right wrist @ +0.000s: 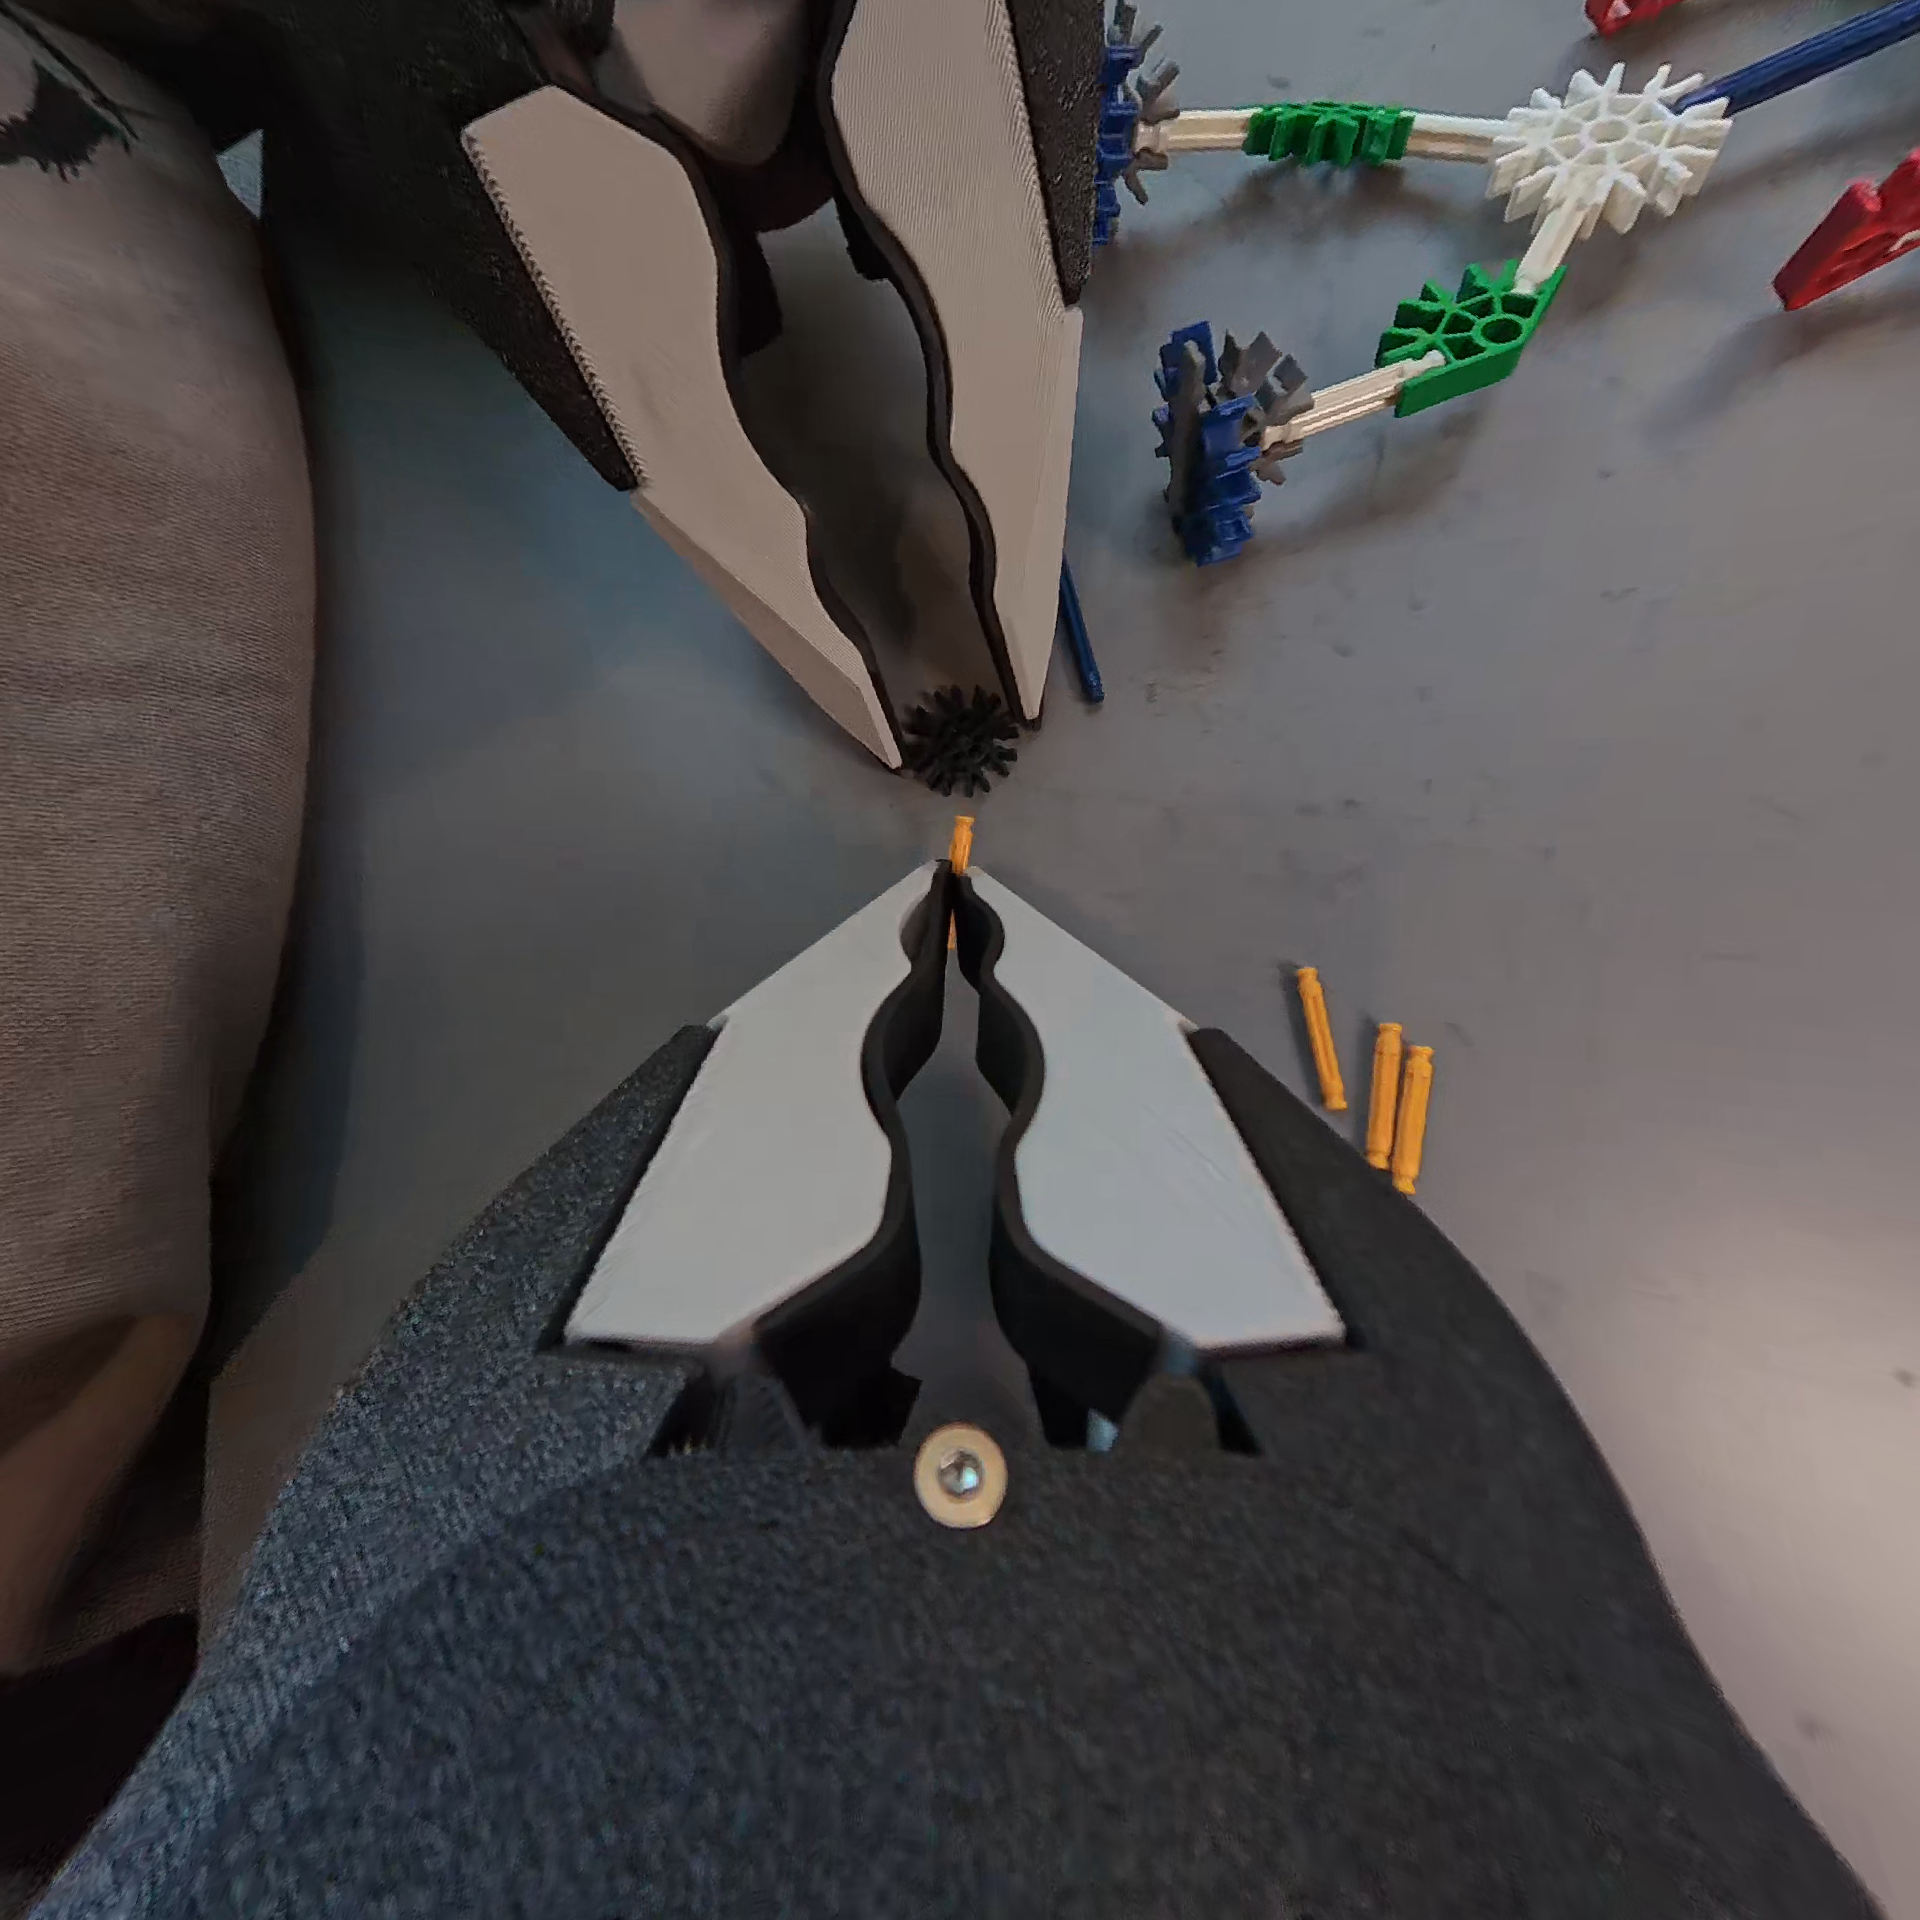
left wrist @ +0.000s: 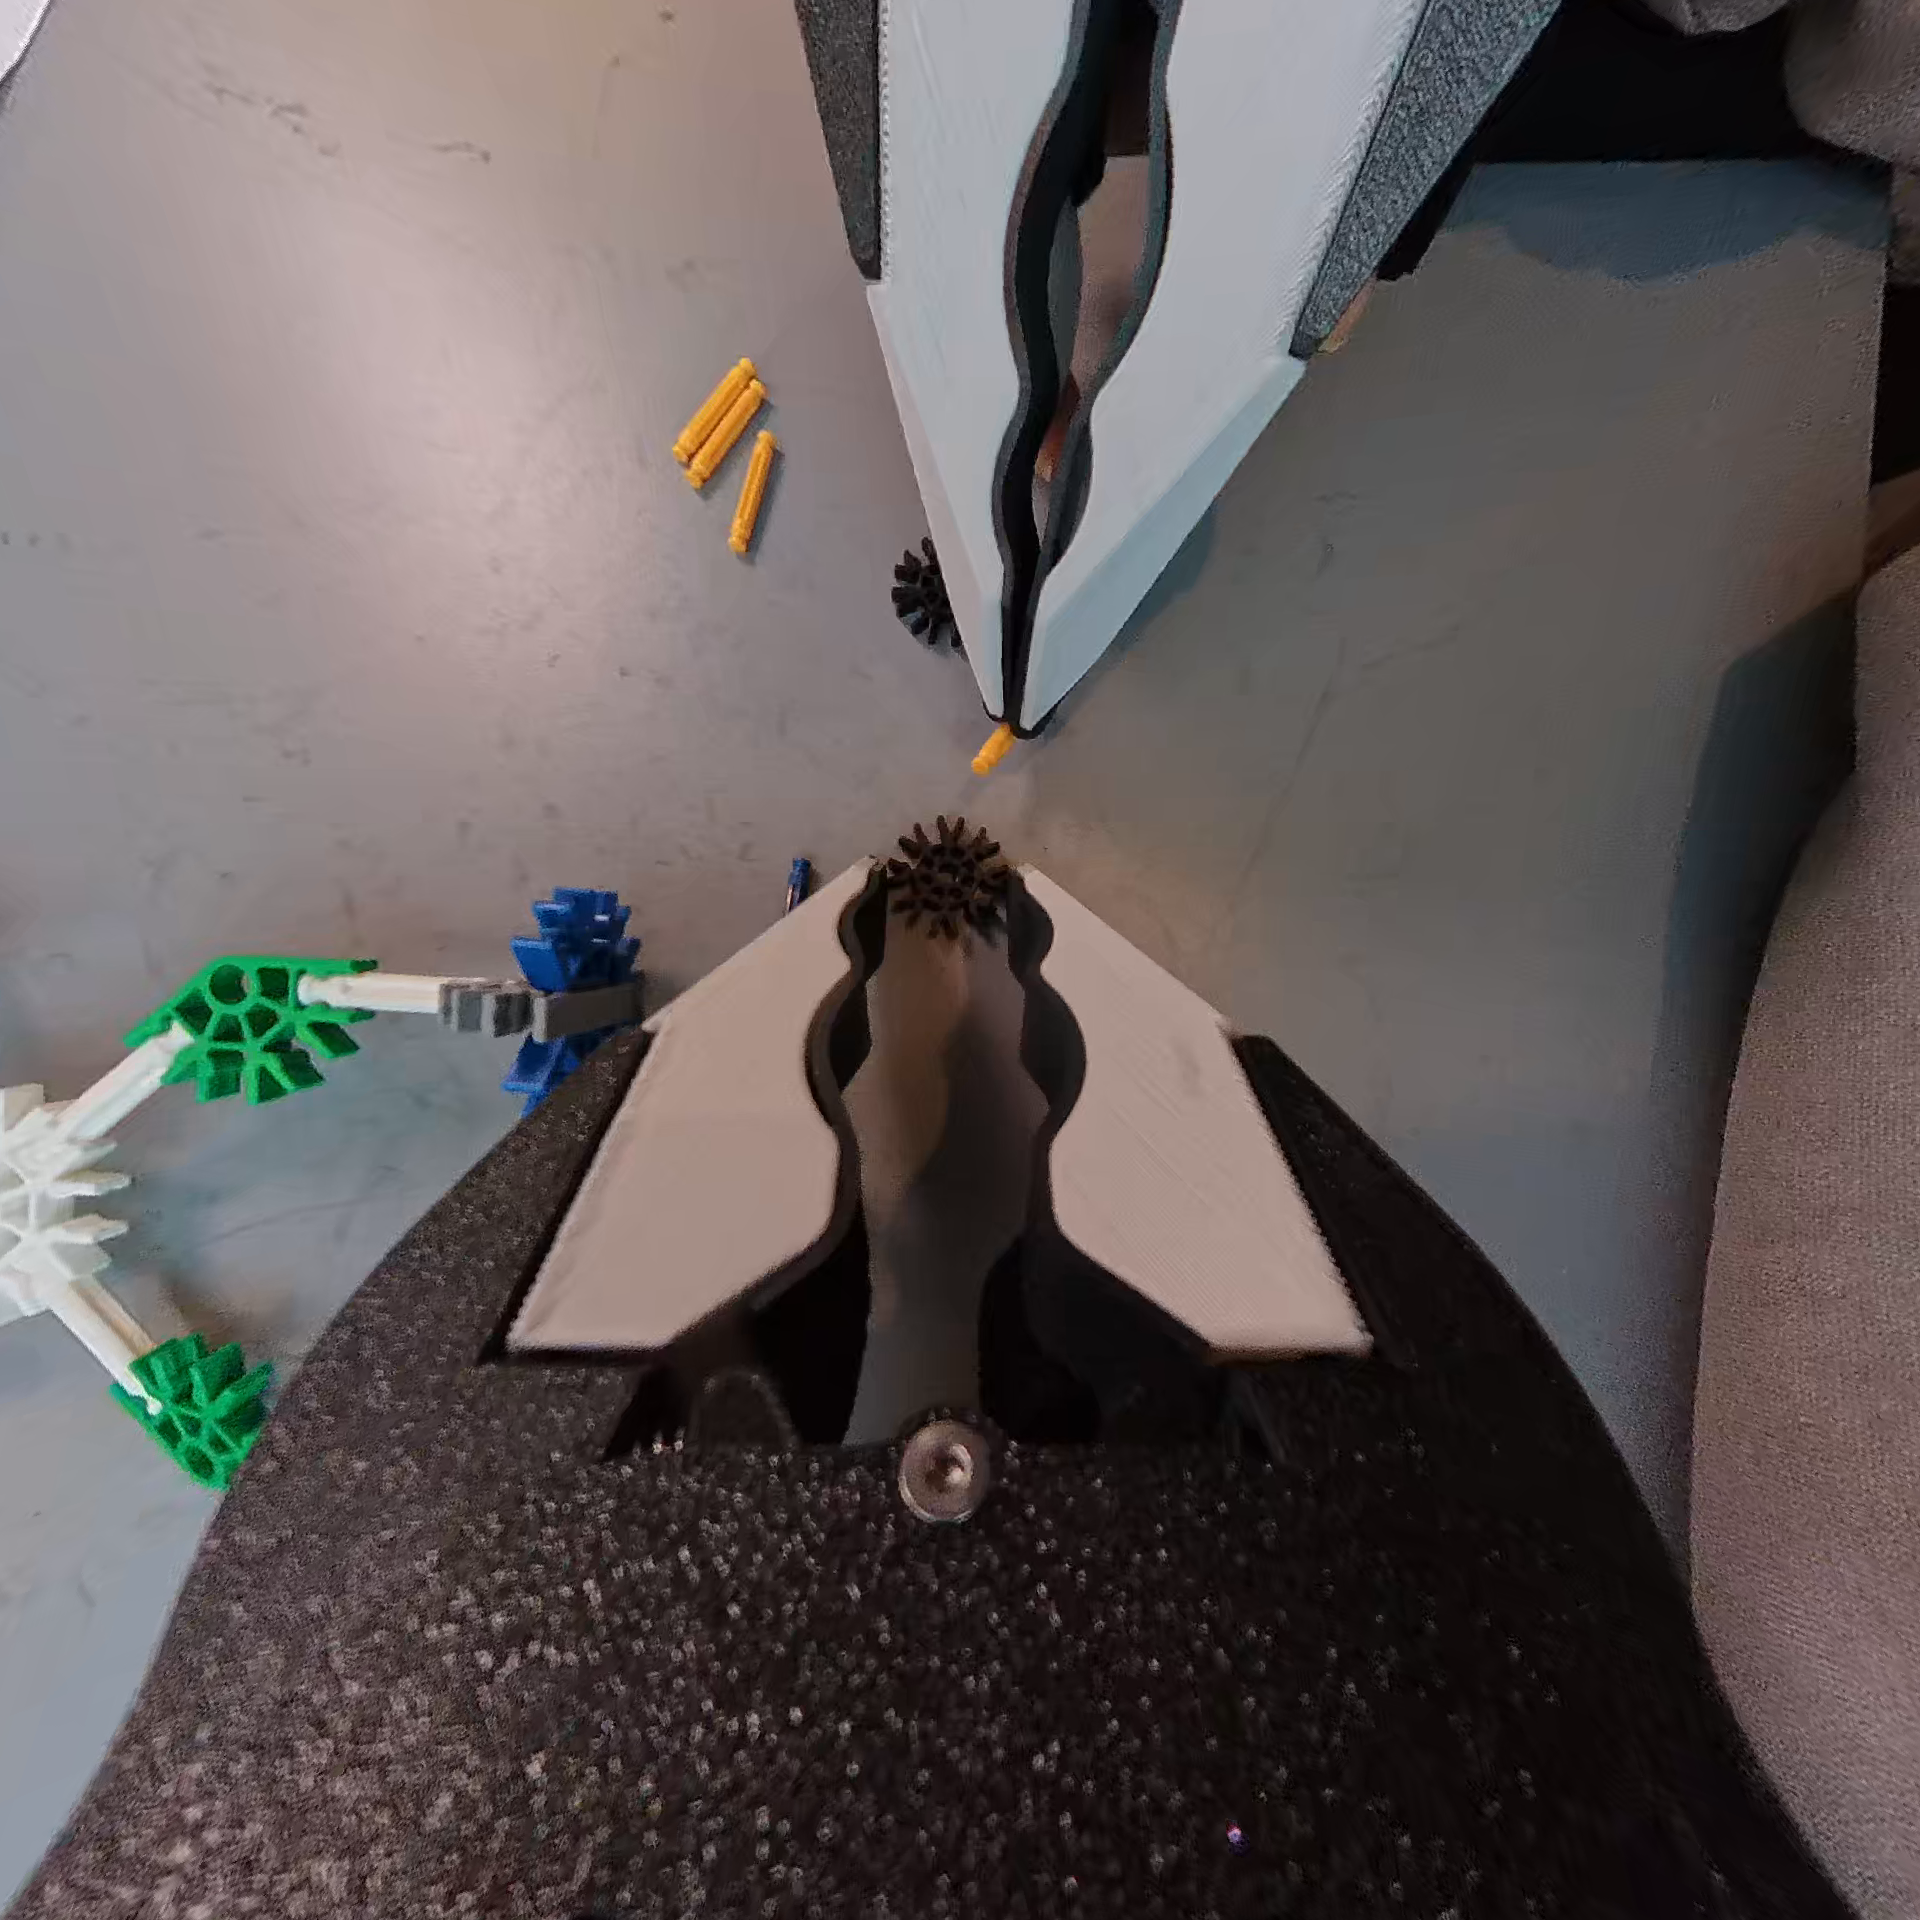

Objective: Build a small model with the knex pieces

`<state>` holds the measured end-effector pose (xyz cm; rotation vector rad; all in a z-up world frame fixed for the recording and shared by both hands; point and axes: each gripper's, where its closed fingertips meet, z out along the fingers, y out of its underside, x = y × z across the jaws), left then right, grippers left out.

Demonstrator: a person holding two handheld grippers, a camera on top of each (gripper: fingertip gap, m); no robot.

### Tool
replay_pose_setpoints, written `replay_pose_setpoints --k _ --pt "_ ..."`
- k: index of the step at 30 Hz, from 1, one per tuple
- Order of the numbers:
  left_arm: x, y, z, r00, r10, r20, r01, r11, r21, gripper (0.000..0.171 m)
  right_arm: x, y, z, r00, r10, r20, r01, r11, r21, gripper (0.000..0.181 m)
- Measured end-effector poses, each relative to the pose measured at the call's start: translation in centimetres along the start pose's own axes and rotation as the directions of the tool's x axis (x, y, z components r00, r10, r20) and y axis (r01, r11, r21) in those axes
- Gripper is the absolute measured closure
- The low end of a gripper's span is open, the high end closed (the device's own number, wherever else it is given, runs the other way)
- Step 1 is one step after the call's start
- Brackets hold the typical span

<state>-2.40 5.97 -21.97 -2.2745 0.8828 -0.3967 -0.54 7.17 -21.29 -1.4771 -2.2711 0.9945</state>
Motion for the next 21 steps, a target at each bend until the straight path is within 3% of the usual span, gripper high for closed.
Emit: replay_pose_setpoints --k 7,16,21 --pt "1.9 0.3 -0.2 0.959 0.207 -0.193 -0.206 0.978 0.026 0.15 -1.8 0.3 0.3 0.982 -0.186 0.024 0.187 0.981 -0.055 0.181" --pt "2.5 0.5 -0.4 0.903 0.276 -0.33 -0.274 0.96 0.054 0.15 -2.3 0.0 0.8 0.969 -0.243 0.036 0.245 0.966 -0.085 0.181" --pt "2.6 0.5 -0.4 0.901 0.276 -0.333 -0.271 0.961 0.064 0.15 -2.1 -0.1 0.9 0.969 -0.246 0.028 0.248 0.965 -0.09 0.181"
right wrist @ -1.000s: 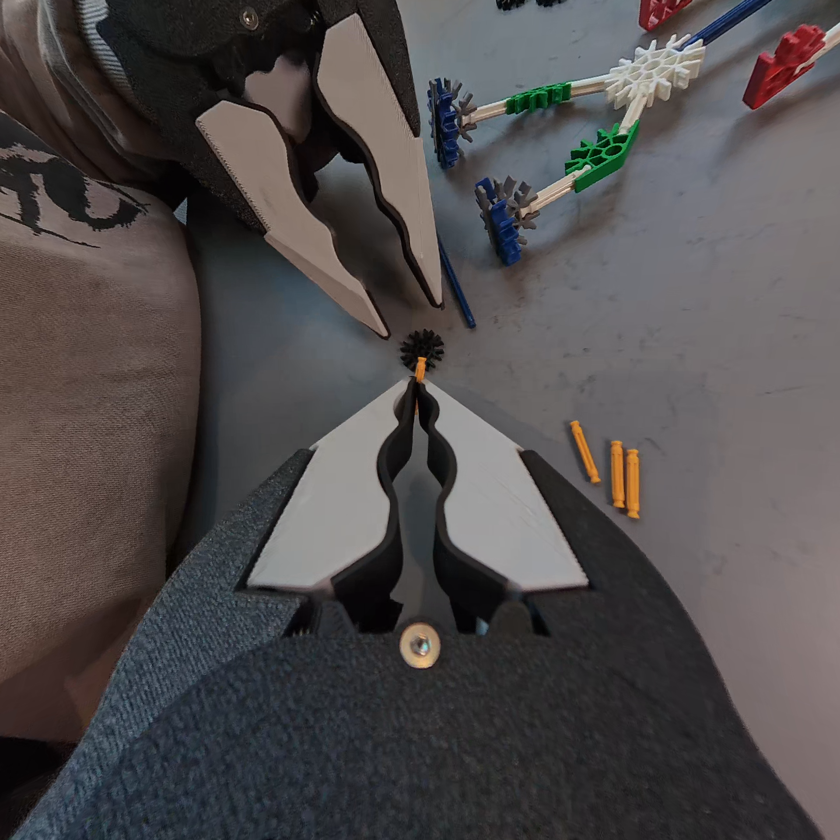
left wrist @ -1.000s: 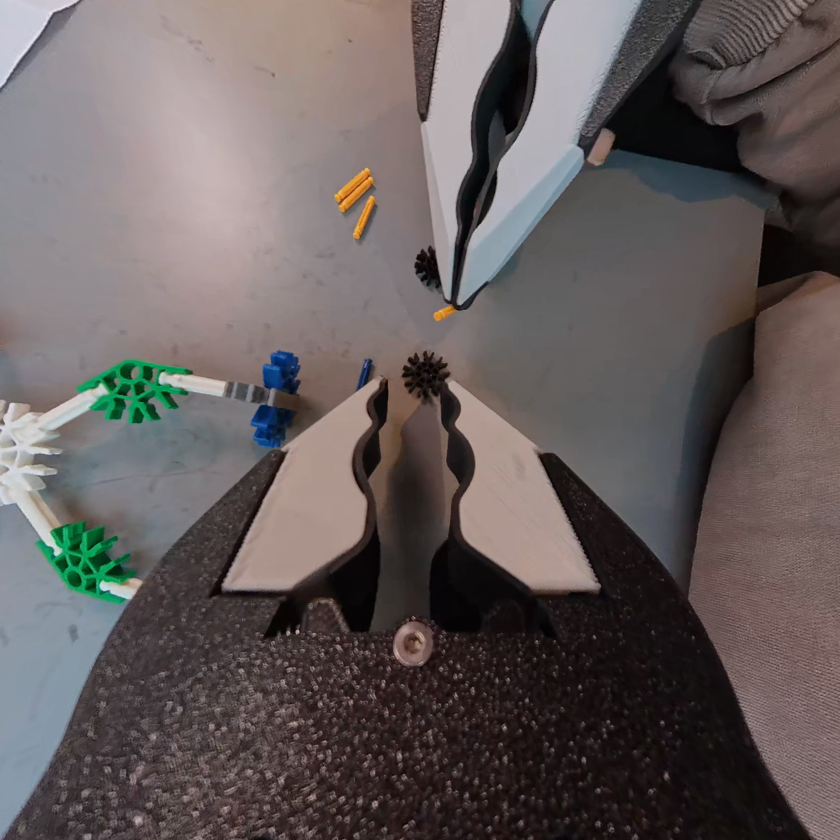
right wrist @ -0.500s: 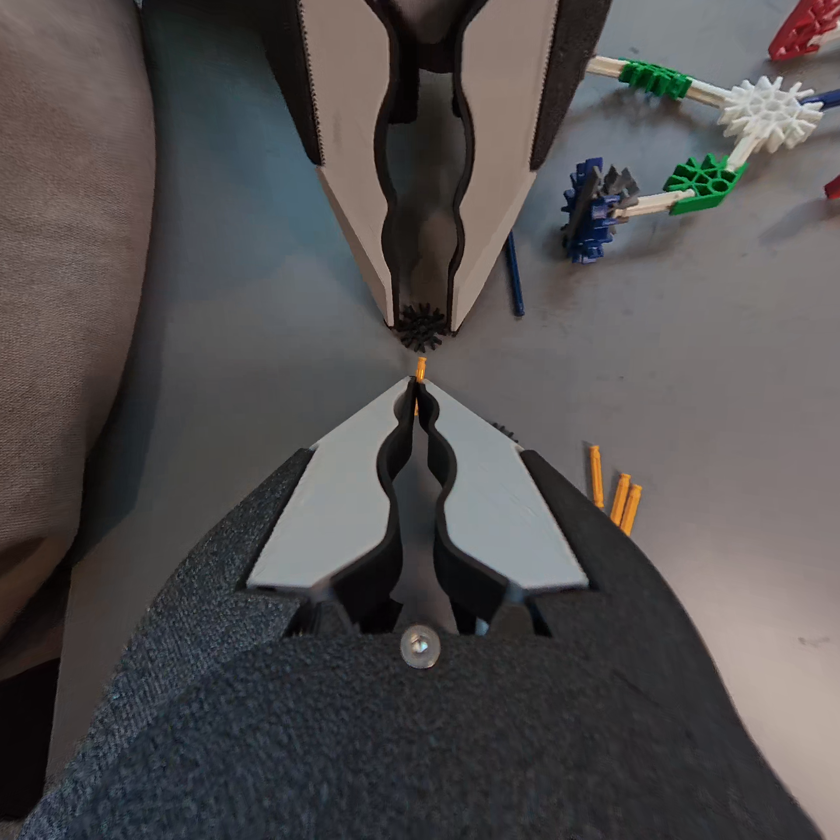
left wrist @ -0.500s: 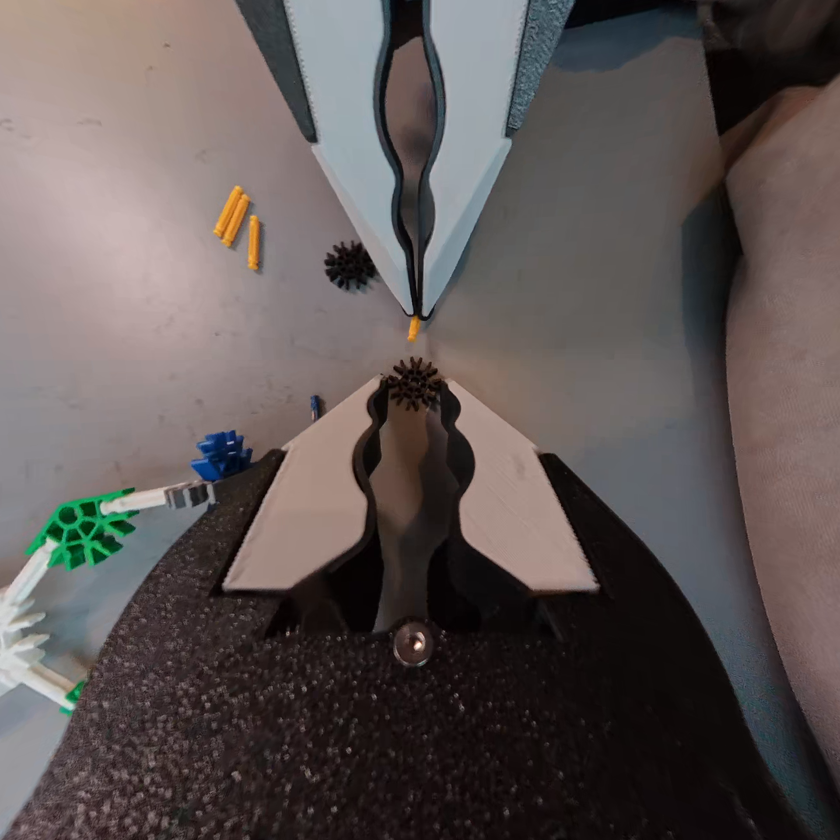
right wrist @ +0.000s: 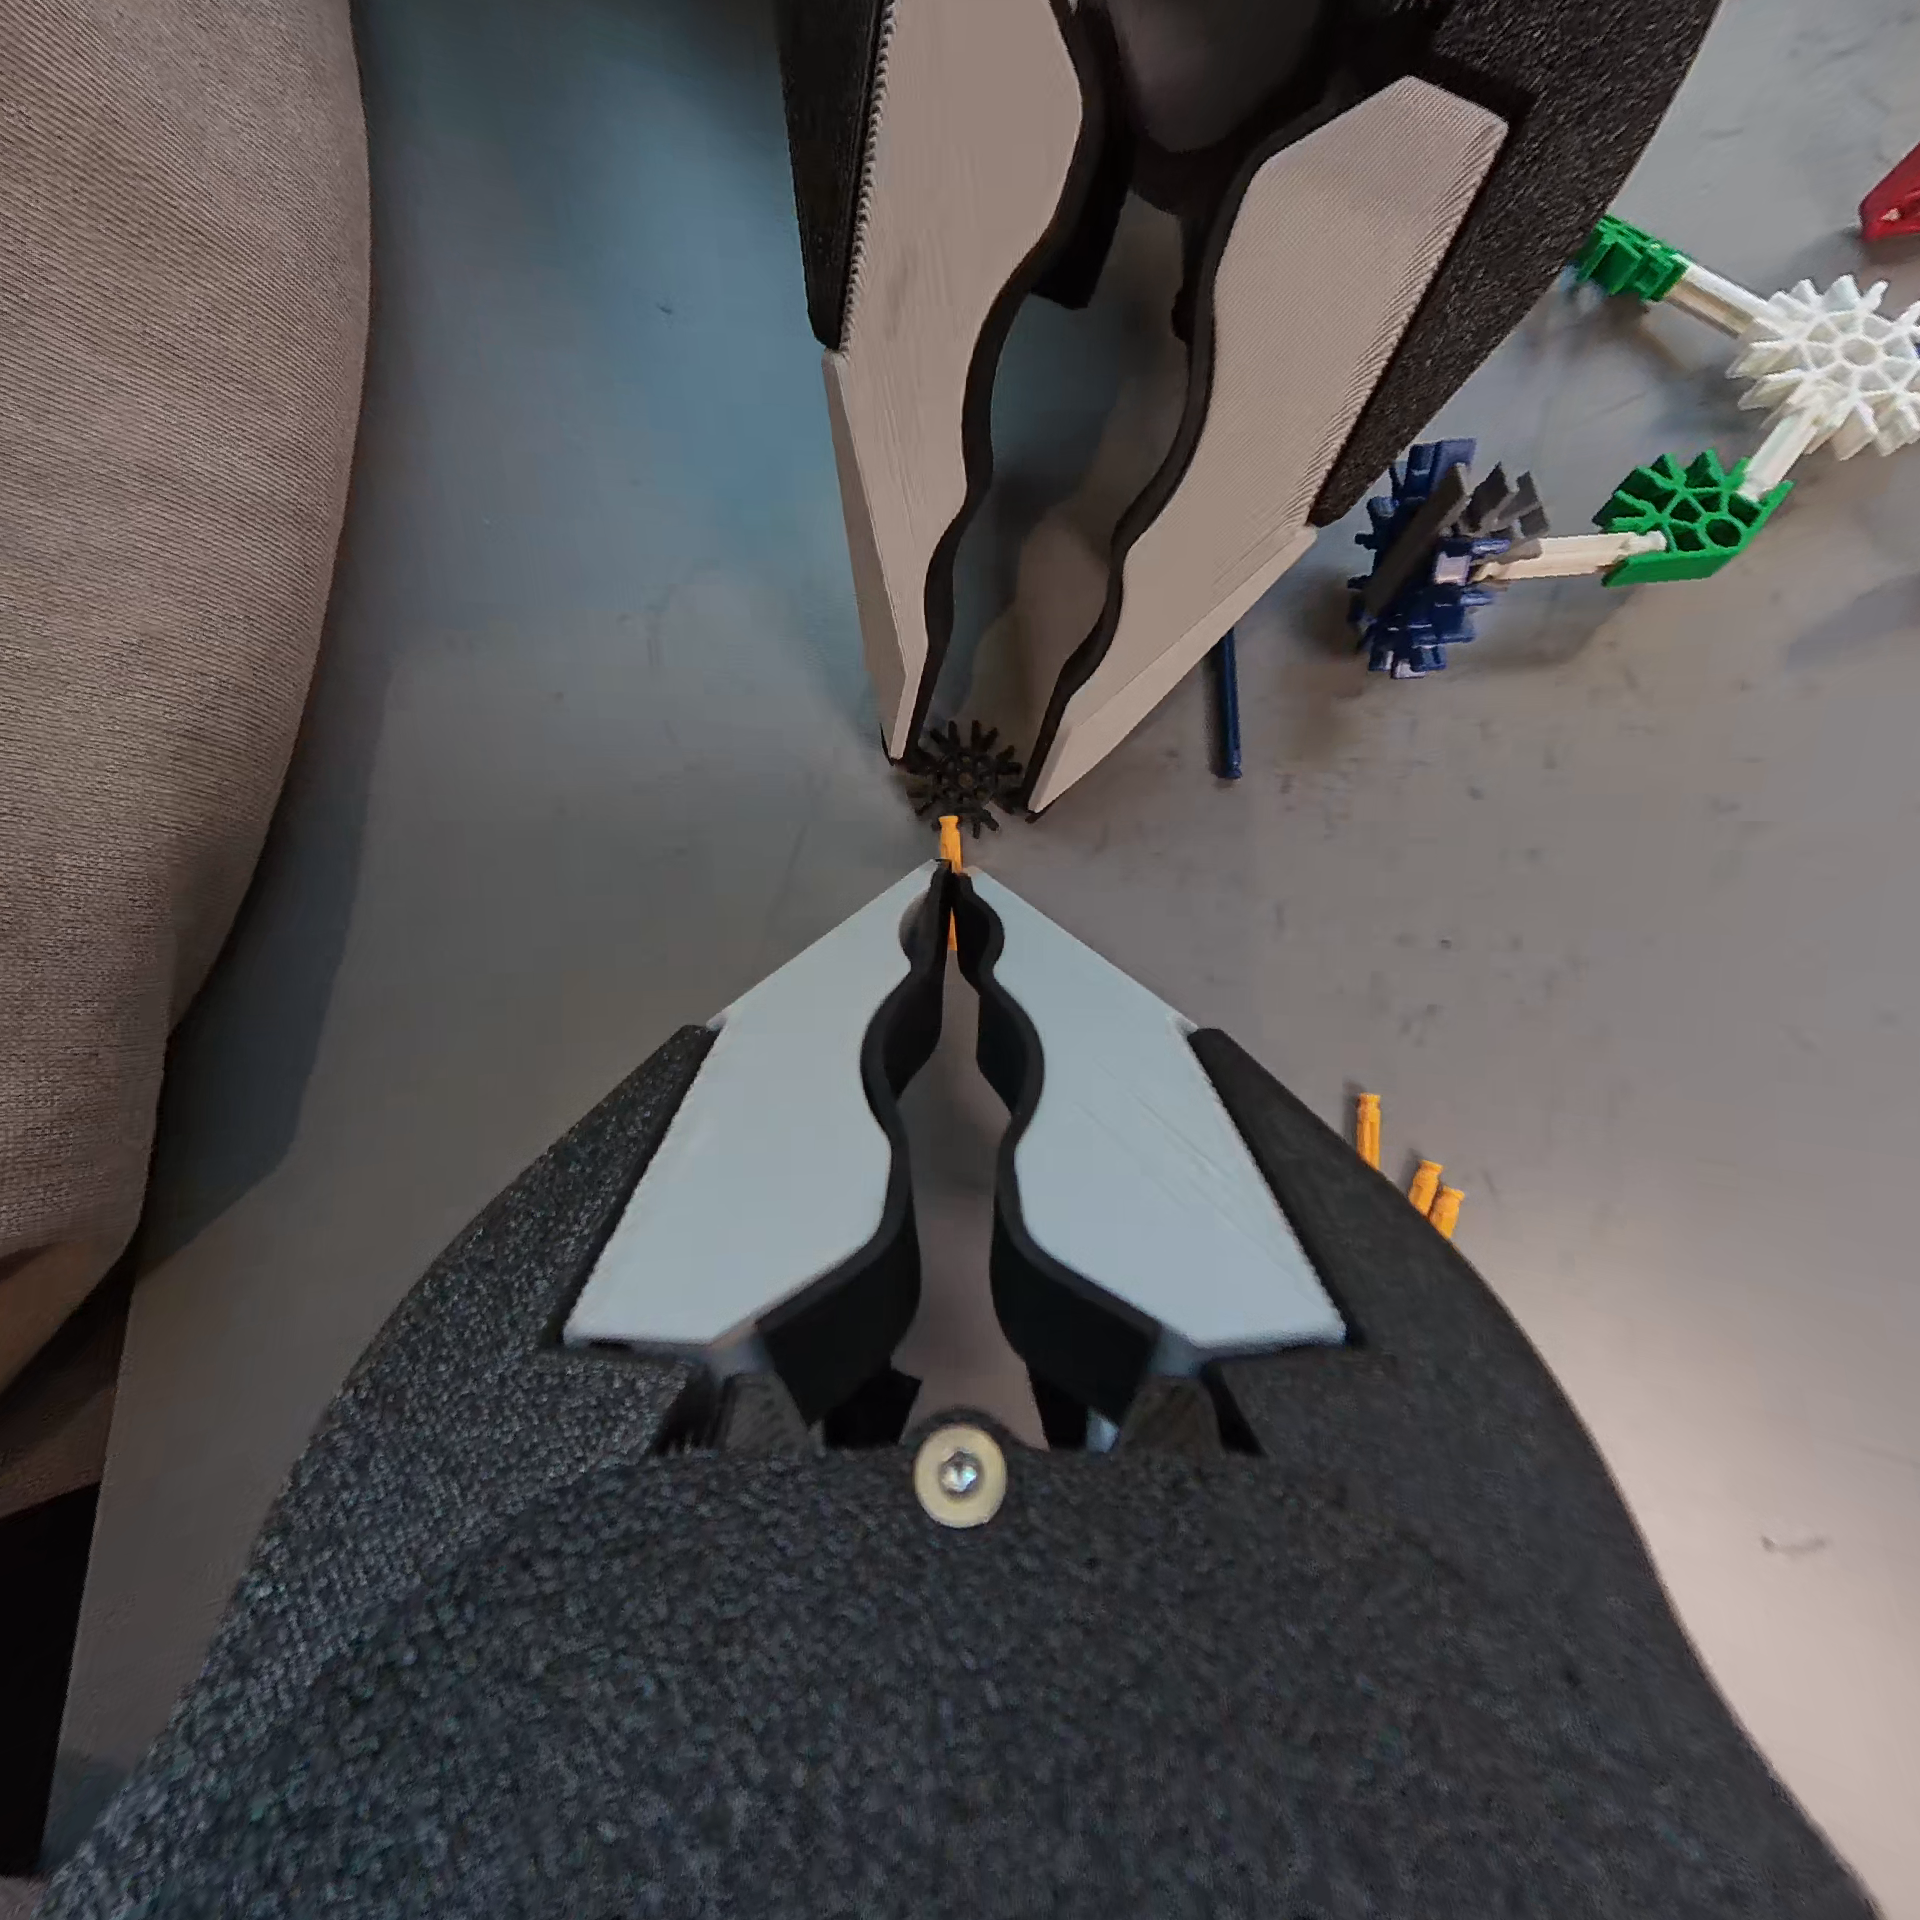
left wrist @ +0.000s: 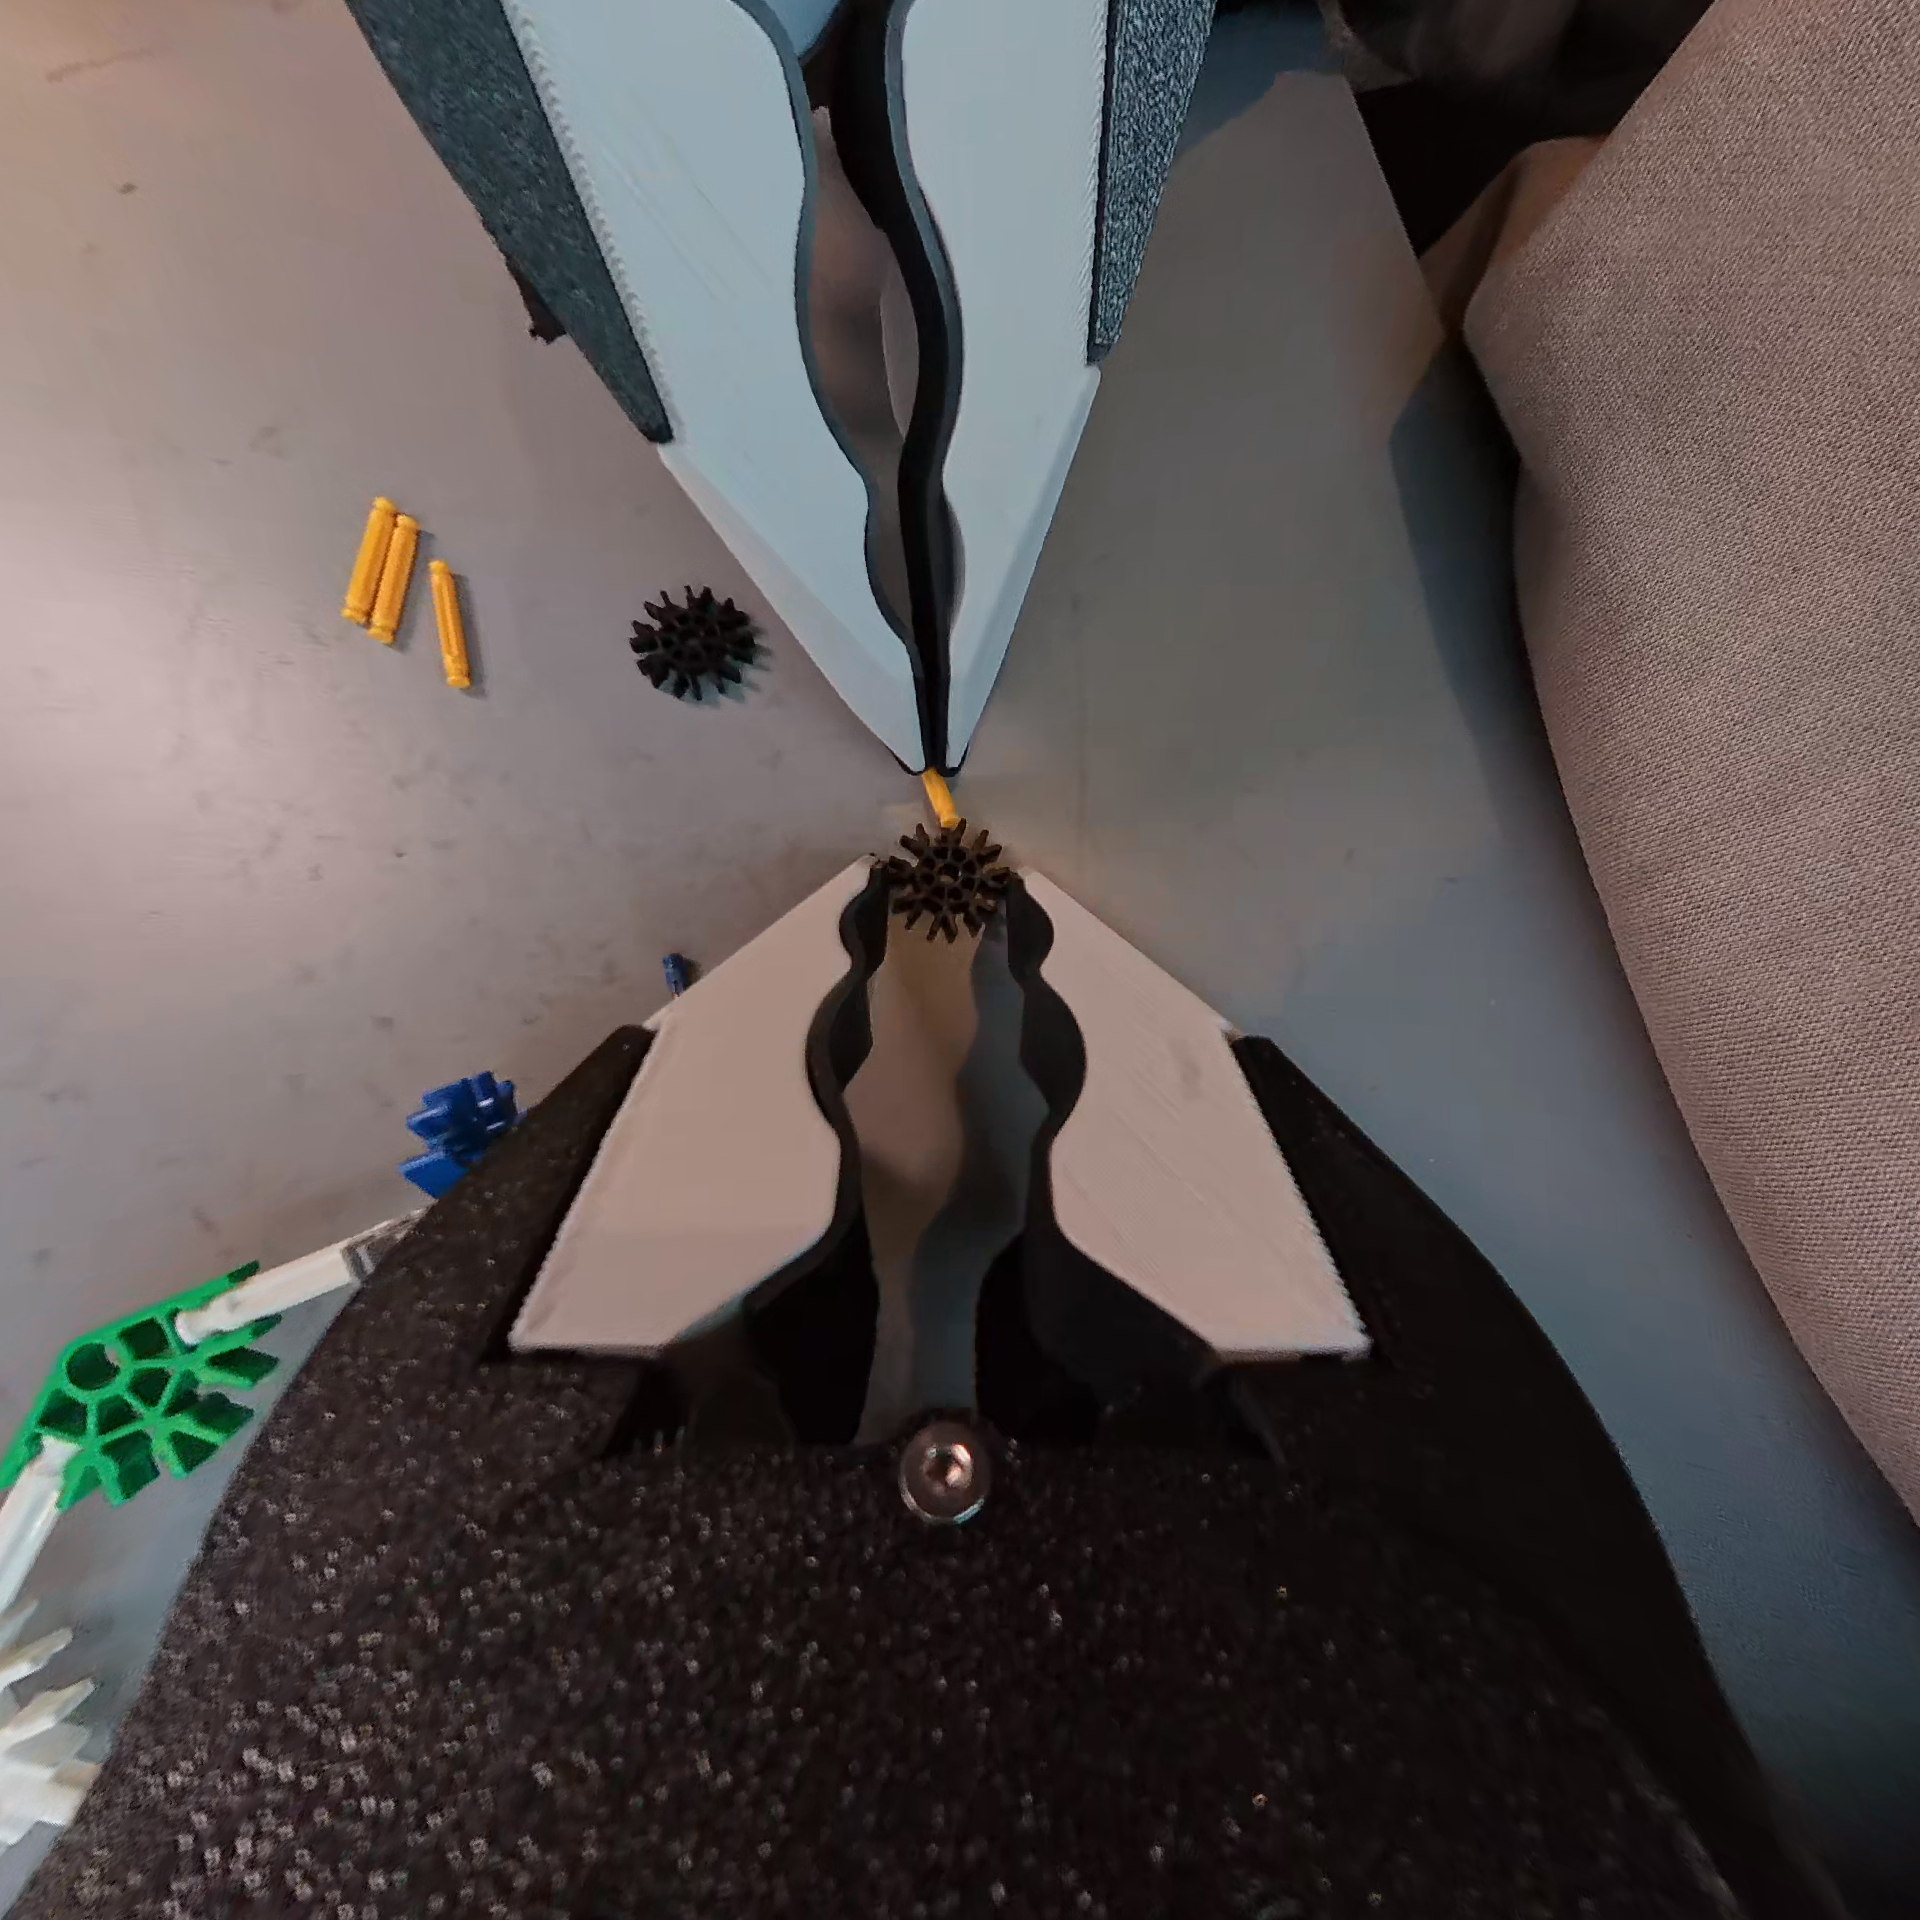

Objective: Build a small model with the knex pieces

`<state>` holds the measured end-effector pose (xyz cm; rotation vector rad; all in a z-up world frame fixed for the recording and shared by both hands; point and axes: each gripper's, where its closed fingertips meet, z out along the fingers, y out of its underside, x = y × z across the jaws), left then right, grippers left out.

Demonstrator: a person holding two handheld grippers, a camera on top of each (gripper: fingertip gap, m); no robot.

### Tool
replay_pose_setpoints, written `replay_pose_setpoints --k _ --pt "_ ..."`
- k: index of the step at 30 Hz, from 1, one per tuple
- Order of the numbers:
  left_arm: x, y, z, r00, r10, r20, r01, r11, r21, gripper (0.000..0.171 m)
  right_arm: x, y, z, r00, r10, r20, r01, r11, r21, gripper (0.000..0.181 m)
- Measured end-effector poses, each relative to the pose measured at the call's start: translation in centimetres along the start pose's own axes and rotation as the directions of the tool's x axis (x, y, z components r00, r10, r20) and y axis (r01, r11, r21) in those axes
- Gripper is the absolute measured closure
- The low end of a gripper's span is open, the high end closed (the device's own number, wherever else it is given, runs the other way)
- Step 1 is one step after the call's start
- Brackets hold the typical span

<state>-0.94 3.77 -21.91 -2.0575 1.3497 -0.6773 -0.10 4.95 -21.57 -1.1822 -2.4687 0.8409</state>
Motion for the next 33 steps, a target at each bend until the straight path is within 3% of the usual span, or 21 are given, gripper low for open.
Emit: replay_pose_setpoints --k 16,33 --pt "0.03 -0.04 0.0 0.999 -0.022 0.027 0.021 0.999 0.026 0.15 0.21 -0.01 0.18 1.0 -0.021 -0.019 0.02 0.998 -0.057 0.181" --pt "0.08 0.02 -0.03 0.992 -0.086 0.094 0.082 0.996 0.045 0.152 0.13 0.08 0.15 1.0 -0.002 -0.023 0.001 0.999 -0.038 0.18"
